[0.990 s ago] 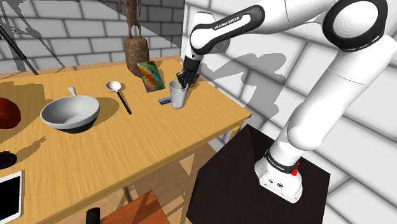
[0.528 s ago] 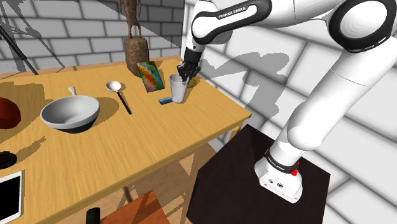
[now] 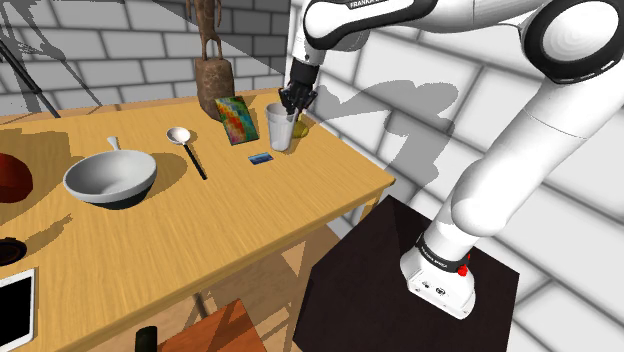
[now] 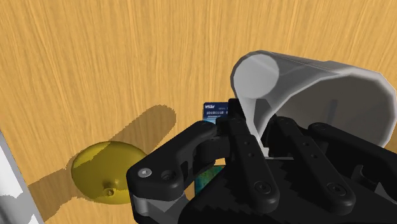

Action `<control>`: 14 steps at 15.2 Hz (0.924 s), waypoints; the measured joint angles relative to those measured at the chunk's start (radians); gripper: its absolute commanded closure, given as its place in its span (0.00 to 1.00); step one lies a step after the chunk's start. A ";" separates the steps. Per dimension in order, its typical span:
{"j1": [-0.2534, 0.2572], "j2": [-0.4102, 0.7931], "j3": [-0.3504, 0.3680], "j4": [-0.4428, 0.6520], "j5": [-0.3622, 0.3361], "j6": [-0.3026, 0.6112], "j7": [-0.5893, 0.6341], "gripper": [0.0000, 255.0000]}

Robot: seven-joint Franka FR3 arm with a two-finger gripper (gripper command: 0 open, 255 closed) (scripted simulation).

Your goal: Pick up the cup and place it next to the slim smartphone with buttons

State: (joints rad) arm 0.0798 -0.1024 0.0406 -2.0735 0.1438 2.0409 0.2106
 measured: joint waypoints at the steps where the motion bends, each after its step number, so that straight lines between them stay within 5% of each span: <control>1: -0.001 -0.006 -0.002 0.009 -0.001 -0.015 -0.001 1.00; 14: -0.003 -0.024 -0.004 0.164 -0.009 -0.186 0.021 1.00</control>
State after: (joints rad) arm 0.0767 -0.1261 0.0369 -1.9098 0.1346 1.8547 0.2313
